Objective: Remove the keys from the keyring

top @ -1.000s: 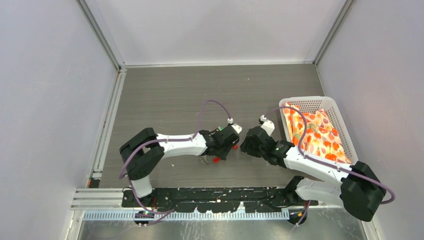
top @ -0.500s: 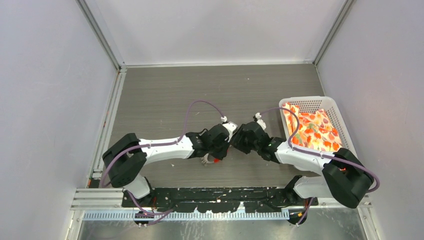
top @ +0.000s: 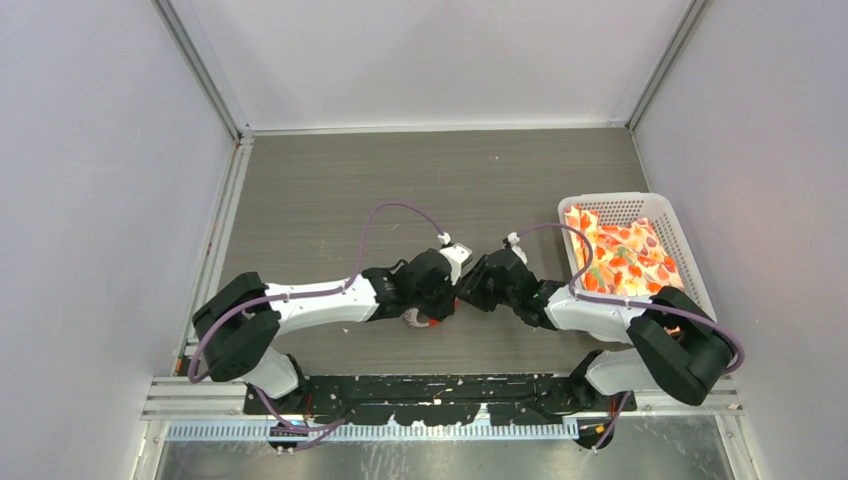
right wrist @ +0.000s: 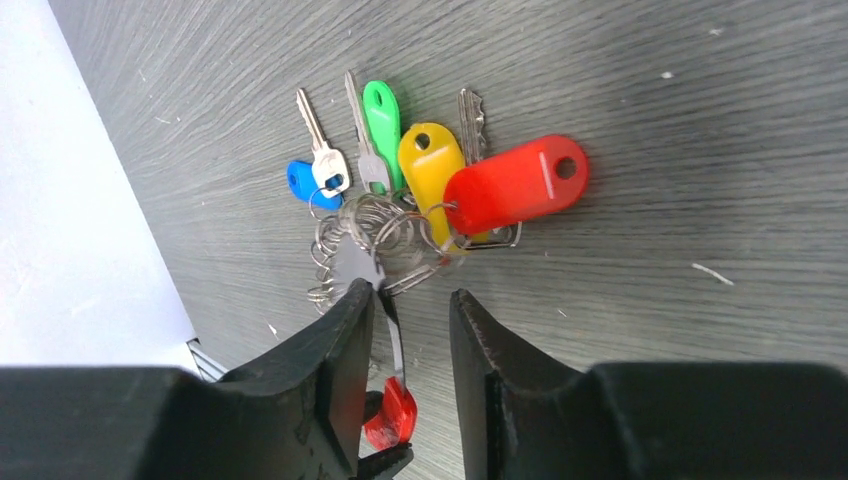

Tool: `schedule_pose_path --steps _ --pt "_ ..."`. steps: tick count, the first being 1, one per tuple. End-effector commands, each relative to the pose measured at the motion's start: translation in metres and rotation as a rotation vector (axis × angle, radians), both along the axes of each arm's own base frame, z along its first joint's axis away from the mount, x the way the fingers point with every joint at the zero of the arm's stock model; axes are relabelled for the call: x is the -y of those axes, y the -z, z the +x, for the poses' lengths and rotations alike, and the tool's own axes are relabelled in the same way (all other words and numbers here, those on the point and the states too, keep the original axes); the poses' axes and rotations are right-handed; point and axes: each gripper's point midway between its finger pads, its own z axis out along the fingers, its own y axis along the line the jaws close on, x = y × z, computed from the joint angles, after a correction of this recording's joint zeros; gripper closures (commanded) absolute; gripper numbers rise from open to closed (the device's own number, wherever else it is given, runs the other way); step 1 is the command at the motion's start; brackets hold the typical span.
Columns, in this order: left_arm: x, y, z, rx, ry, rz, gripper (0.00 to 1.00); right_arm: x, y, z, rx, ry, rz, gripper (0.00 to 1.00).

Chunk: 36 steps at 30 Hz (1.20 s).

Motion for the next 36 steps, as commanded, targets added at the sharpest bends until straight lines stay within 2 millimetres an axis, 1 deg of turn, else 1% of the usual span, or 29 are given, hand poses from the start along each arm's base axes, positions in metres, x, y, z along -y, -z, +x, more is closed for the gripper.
schedule_pose_path --steps 1,4,8,9,10,12,14,15,17,18,20,23,25,26,27,29,30,32,33,36 --pt "0.01 -0.023 0.008 0.042 -0.009 -0.104 0.94 -0.014 -0.015 0.013 0.051 0.001 0.08 0.62" --pt "0.011 -0.023 0.003 0.021 0.0 -0.129 0.95 -0.023 -0.018 0.01 0.043 -0.041 0.107 0.69" --pt "0.008 -0.024 0.004 -0.002 -0.029 -0.174 0.94 -0.028 -0.029 0.012 0.07 -0.071 0.112 0.86" --pt "0.004 -0.023 0.005 -0.013 -0.047 -0.181 0.93 -0.026 -0.029 0.012 0.072 -0.072 0.093 0.89" --pt "0.0 -0.023 0.006 -0.024 -0.066 -0.189 0.93 -0.022 -0.028 0.012 0.073 -0.069 0.066 0.89" --pt "-0.007 -0.029 0.009 -0.04 -0.101 -0.218 0.91 -0.01 -0.025 0.013 0.075 -0.049 -0.003 0.85" --pt "-0.015 -0.037 0.011 -0.036 -0.127 -0.24 0.91 -0.005 -0.027 0.013 0.088 -0.037 -0.019 0.94" --pt "-0.019 -0.04 0.011 -0.036 -0.136 -0.244 0.9 -0.004 -0.029 0.013 0.094 -0.035 -0.019 0.96" --pt "-0.027 -0.044 0.014 -0.046 -0.153 -0.262 0.81 -0.005 -0.03 0.014 0.095 -0.037 -0.025 0.97" --pt "-0.031 -0.046 0.016 -0.06 -0.167 -0.274 0.81 -0.004 -0.029 0.014 0.086 -0.037 -0.033 0.99" --pt "-0.037 -0.047 0.02 -0.109 -0.209 -0.309 0.8 -0.007 -0.029 0.014 0.089 -0.041 -0.026 0.99" --pt "-0.045 -0.044 0.029 -0.247 -0.333 -0.363 0.76 -0.01 -0.028 0.013 0.089 -0.048 -0.036 0.99" --pt "-0.045 -0.04 0.032 -0.372 -0.412 -0.412 0.72 -0.012 -0.029 0.013 0.101 -0.055 -0.044 0.99" --pt "-0.044 -0.04 0.035 -0.414 -0.448 -0.438 0.65 -0.013 -0.03 0.012 0.112 -0.062 -0.052 0.99" --pt "-0.043 -0.039 0.035 -0.455 -0.477 -0.459 0.6 -0.016 -0.033 0.011 0.128 -0.073 -0.061 0.99" --pt "-0.038 -0.043 0.039 -0.52 -0.522 -0.524 0.54 -0.019 -0.039 0.009 0.176 -0.086 -0.102 0.99" --pt "-0.035 -0.045 0.04 -0.552 -0.54 -0.555 0.5 -0.021 -0.043 0.008 0.202 -0.096 -0.128 0.99" --pt "-0.03 -0.049 0.043 -0.629 -0.59 -0.638 0.46 -0.024 -0.05 0.006 0.26 -0.117 -0.178 0.99" --pt "-0.029 -0.051 0.045 -0.665 -0.614 -0.679 0.44 -0.024 -0.05 0.003 0.274 -0.129 -0.202 0.99" --pt "-0.03 -0.047 0.047 -0.744 -0.692 -0.733 0.42 -0.027 -0.054 -0.001 0.306 -0.148 -0.239 0.99"
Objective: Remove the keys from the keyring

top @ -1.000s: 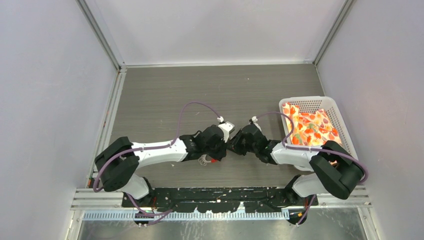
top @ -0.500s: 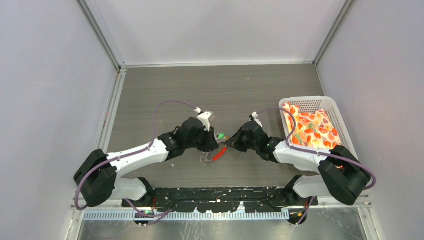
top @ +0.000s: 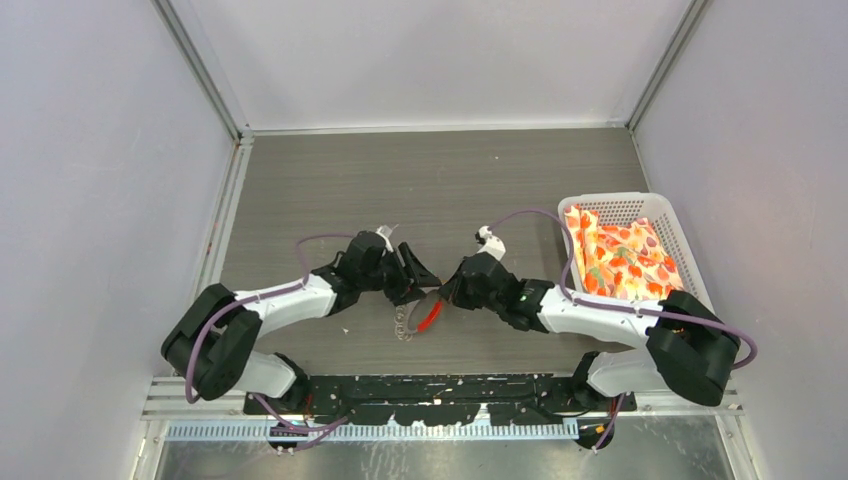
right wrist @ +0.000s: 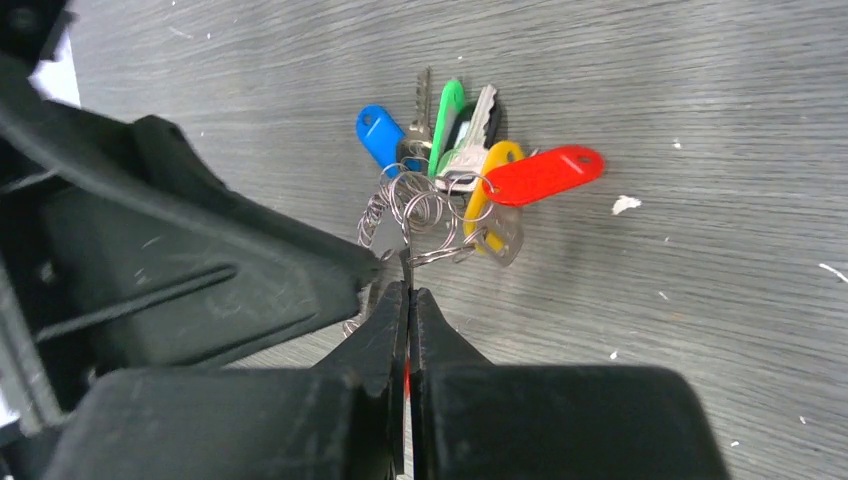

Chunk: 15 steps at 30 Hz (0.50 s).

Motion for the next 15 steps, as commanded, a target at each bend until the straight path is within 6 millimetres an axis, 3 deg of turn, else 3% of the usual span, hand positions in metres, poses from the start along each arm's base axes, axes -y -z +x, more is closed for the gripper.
schedule_pose_path --steps 1,4,11,15 --pt "0.013 -0.024 0.008 -0.123 -0.112 -0.205 0.42 0.004 -0.023 0.01 0.135 0.011 -0.088 0.99" --pt "0.004 -0.026 0.007 -0.058 -0.092 -0.116 0.41 0.002 -0.026 0.01 0.133 0.011 -0.084 0.99" --pt "-0.057 -0.049 -0.008 0.358 0.018 0.197 0.39 0.008 -0.029 0.009 0.04 0.096 -0.108 0.99" --pt "-0.063 -0.048 -0.032 0.552 0.117 0.34 0.36 0.003 -0.034 0.006 -0.025 0.133 -0.087 0.99"
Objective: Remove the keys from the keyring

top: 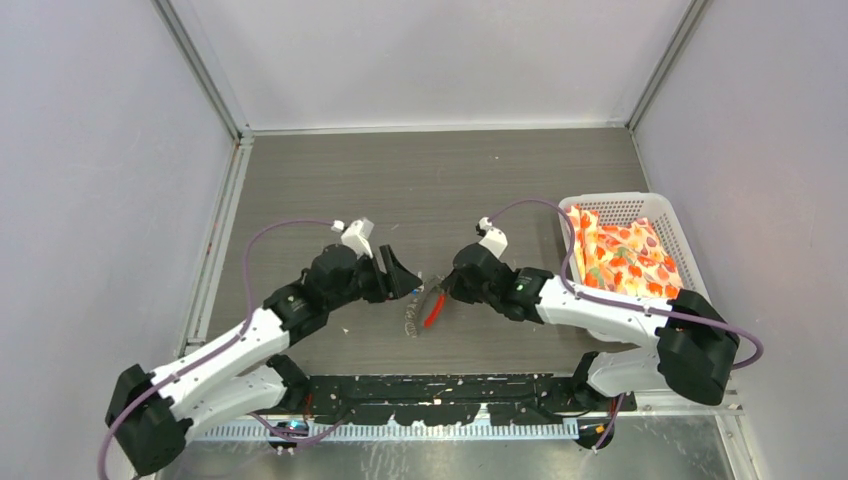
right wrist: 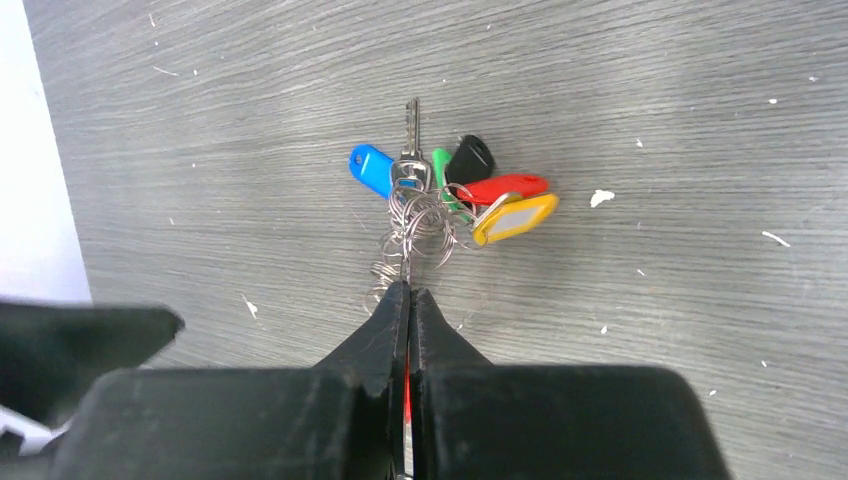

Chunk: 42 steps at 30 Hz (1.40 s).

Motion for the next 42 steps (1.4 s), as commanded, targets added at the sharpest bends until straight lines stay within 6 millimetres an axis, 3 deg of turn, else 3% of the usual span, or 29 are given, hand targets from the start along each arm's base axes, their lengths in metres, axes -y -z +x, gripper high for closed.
schedule_pose_path --steps 1,7,11,20,27,32,37,38,39,42 --pt "-0.018 0.021 -0.021 0.215 0.097 0.305 0.35 -0.001 -0.018 0.007 -0.042 0.104 0.019 0.99" --pt "0.01 0.026 -0.037 0.38 0.158 0.432 0.3 -0.005 -0.018 0.006 -0.112 0.153 0.009 0.99" --pt "0.023 0.041 -0.041 0.43 0.165 0.511 0.29 -0.011 -0.015 0.005 -0.143 0.162 0.023 0.99" --pt "0.04 0.043 -0.031 0.522 0.143 0.562 0.28 -0.014 -0.018 0.007 -0.157 0.184 0.052 0.99" --pt "0.056 0.059 -0.032 0.566 0.171 0.598 0.33 -0.012 -0.016 0.007 -0.169 0.217 0.07 0.99" --pt "0.06 0.062 -0.029 0.583 0.142 0.628 0.46 -0.012 -0.015 0.006 -0.172 0.226 0.081 0.99" --pt "0.046 0.06 -0.019 0.602 0.07 0.683 0.76 -0.01 -0.019 0.006 -0.152 0.226 0.115 0.99" --pt "0.044 0.057 -0.018 0.608 0.062 0.694 0.91 -0.01 -0.021 0.006 -0.139 0.217 0.124 0.99" --pt "0.041 0.055 -0.016 0.611 0.056 0.703 0.98 -0.009 -0.026 0.006 -0.121 0.21 0.136 0.93" --pt "0.039 0.043 -0.019 0.63 0.09 0.685 0.99 0.004 -0.042 0.006 -0.04 0.195 0.129 0.6"
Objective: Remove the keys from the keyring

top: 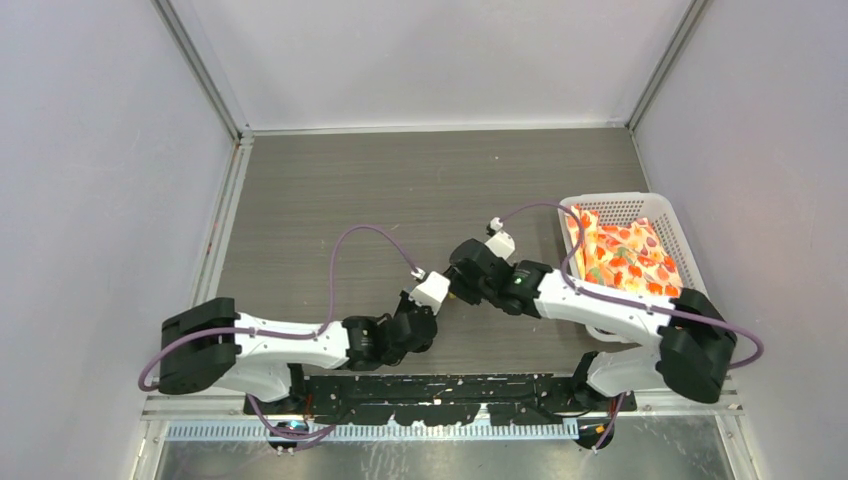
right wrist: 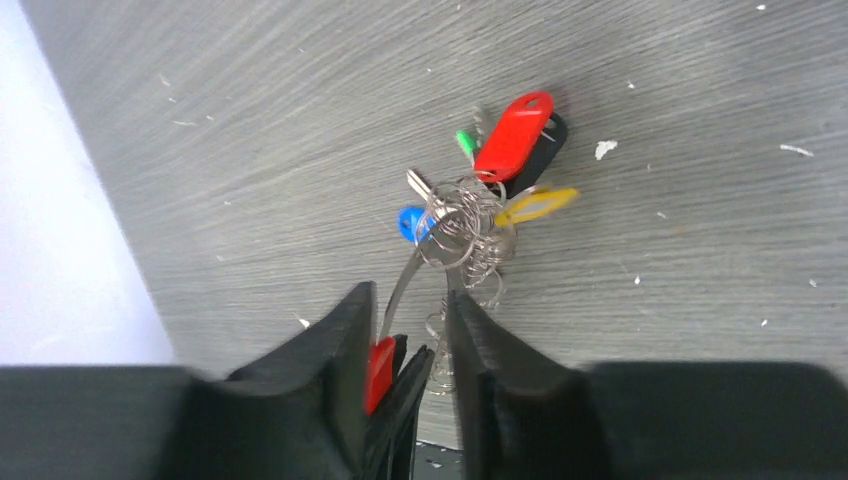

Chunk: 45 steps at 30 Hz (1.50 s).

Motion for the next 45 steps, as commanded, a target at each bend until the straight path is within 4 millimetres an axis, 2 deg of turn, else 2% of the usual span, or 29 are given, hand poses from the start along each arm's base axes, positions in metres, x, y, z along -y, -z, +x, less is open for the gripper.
schedule_pose_path --steps 1,4,6,7,10,12,16,19,24,28,32,37,45 --pt "-0.003 -0.036 0.01 0.043 -0.013 -0.072 1.0 0.019 -0.042 0.005 0.17 0.007 0.028 0.5" --pt "-0.01 -0.052 0.011 -0.009 0.033 -0.103 1.0 0.04 -0.073 0.006 0.31 -0.015 0.015 0.15" --pt "-0.013 -0.071 0.01 -0.013 0.083 -0.118 1.0 0.056 -0.093 0.006 0.408 -0.029 -0.006 0.01" --pt "-0.014 -0.082 0.009 -0.006 0.116 -0.119 1.0 0.063 -0.101 0.005 0.452 -0.04 -0.012 0.0" --pt "-0.016 -0.118 0.002 0.001 0.227 -0.089 1.0 0.072 -0.121 0.001 0.578 -0.108 -0.021 0.0" --pt "-0.018 -0.142 -0.003 0.014 0.302 -0.074 1.0 0.07 -0.137 -0.005 0.677 -0.195 -0.016 0.0" --pt "-0.022 -0.18 -0.017 -0.005 0.436 0.018 1.0 0.071 -0.16 -0.018 0.761 -0.301 -0.019 0.0" --pt "-0.026 -0.191 -0.03 -0.064 0.505 0.082 1.0 0.069 -0.173 -0.028 0.811 -0.37 0.004 0.06" --pt "-0.034 -0.206 -0.053 -0.158 0.597 0.115 1.0 0.059 -0.181 -0.063 0.943 -0.572 0.104 0.17" --pt "-0.041 -0.221 -0.071 -0.218 0.661 0.116 1.0 0.053 -0.181 -0.088 1.013 -0.706 0.172 0.23" --pt "-0.048 -0.232 -0.085 -0.26 0.701 0.113 1.0 0.043 -0.179 -0.104 1.038 -0.821 0.213 0.28" --pt "-0.053 -0.238 -0.093 -0.288 0.726 0.115 0.99 0.031 -0.178 -0.11 1.021 -0.905 0.219 0.36" --pt "-0.054 -0.247 -0.099 -0.288 0.75 0.094 0.99 0.026 -0.19 -0.114 1.082 -0.947 0.225 0.37"
